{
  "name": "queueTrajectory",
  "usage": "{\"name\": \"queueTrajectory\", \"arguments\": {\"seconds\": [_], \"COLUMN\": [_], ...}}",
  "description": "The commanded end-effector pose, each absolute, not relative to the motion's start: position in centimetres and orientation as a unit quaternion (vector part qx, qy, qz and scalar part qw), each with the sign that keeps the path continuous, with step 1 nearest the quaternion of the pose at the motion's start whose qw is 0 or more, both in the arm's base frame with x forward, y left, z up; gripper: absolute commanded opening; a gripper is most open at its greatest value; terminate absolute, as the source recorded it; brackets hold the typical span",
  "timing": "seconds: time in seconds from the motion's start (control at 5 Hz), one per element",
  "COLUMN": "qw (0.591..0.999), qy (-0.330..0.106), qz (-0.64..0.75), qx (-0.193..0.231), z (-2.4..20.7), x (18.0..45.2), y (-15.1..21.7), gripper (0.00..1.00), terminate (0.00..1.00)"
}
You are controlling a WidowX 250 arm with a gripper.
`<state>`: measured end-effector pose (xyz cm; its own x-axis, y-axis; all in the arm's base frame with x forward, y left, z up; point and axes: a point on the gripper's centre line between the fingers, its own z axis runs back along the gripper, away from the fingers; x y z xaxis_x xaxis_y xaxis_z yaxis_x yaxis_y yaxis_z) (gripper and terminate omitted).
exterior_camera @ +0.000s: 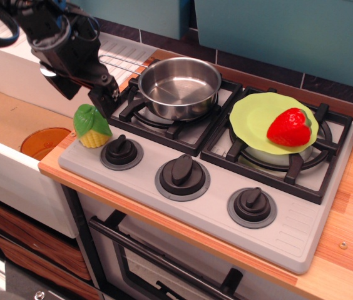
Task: Put strawberry on plate and corncob in pot or pan on stove
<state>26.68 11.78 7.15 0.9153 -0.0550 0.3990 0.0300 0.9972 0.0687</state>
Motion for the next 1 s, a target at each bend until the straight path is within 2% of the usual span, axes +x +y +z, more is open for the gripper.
{"name": "queueTrajectory", "arguments": {"seconds": [0.0, 0.8], "qw": [0.971, 0.97], "qy": [-0.23, -0.24], "qz": [-0.039, -0.029], "qx": [0.045, 0.032], "z": [7.8, 5.3], "x": [27.0, 26.7], "y": [12.7, 11.9], "gripper": [1.0, 1.0], "terminate": [0.0, 0.0]}}
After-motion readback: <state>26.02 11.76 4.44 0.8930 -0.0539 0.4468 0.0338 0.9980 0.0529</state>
